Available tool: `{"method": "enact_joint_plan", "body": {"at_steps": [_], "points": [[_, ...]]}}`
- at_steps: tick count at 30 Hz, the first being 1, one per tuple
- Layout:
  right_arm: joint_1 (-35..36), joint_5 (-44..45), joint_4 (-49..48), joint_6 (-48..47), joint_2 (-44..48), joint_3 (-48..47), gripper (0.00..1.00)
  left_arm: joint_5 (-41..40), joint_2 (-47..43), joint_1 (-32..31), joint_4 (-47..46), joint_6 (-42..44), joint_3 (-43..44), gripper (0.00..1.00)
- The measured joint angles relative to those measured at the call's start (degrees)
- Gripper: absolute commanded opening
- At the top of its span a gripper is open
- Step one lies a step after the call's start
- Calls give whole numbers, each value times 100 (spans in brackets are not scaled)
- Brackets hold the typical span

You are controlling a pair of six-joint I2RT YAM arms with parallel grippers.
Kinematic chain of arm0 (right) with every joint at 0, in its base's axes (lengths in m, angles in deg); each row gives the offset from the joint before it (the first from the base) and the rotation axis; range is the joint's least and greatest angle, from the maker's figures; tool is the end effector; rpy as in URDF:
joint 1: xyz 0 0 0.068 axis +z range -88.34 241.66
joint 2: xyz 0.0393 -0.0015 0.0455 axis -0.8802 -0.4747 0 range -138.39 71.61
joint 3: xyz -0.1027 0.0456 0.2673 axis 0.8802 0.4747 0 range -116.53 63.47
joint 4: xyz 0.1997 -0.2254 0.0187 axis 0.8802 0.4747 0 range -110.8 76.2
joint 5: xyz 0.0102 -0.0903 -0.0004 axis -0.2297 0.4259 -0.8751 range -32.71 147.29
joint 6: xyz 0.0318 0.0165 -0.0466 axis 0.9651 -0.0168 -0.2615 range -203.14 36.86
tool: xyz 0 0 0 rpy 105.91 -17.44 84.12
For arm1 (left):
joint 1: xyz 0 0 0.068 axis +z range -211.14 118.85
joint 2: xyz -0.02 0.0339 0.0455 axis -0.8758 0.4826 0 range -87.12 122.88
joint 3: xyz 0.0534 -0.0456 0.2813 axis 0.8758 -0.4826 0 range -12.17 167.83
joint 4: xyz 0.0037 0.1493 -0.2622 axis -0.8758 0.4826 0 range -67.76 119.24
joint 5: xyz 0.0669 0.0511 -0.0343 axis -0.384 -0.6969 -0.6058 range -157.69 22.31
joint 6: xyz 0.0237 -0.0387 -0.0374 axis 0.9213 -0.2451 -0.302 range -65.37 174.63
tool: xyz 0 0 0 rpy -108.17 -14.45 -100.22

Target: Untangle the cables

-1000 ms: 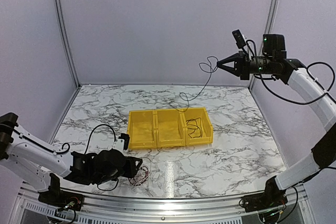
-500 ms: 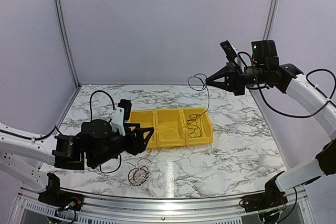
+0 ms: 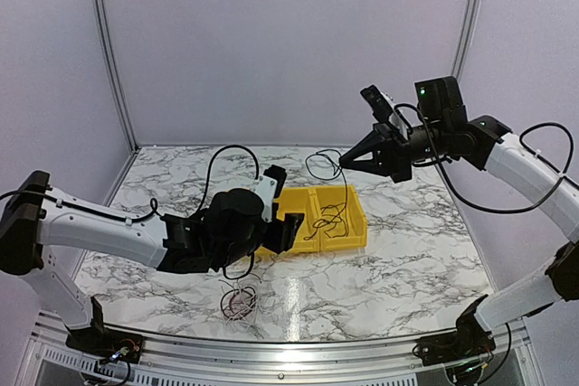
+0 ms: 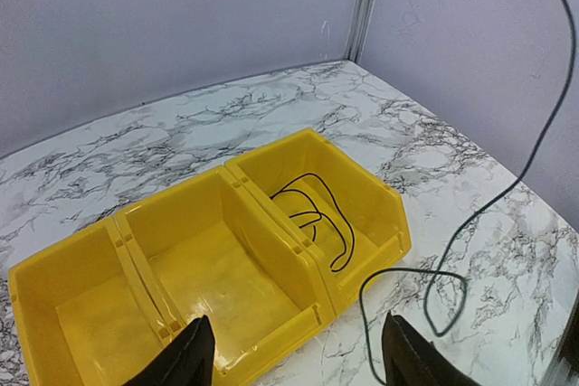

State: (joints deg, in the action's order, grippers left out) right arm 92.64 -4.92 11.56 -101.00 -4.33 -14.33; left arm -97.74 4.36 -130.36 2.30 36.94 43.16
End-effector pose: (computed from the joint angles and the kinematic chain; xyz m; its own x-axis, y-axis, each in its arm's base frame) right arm 0.2531 0.1959 0.4084 -0.1401 -0.2509 -0.9578 -0.9839 -0.0731 0.1631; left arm 0.1623 -0.3677 0.2428 -0.2885 0.0189 -0.9573 0.5784 0.8002 -0.1585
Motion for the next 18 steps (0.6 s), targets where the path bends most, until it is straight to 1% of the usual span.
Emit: {"method": "enact_joint_plan", "body": {"at_steps": [7, 10, 14, 18], "points": [[33, -15, -35, 83, 11, 83, 0, 691, 750, 251, -177, 179, 608, 60], [33, -9, -46, 118, 11, 129, 0, 955, 885, 251, -365, 181, 673, 60], [33, -9, -63, 146, 11, 170, 0, 1325, 848, 251, -1088, 175, 476, 59], [33, -11, -85, 186, 11, 201, 0, 1880, 824, 251, -1705, 326, 289, 59]]}}
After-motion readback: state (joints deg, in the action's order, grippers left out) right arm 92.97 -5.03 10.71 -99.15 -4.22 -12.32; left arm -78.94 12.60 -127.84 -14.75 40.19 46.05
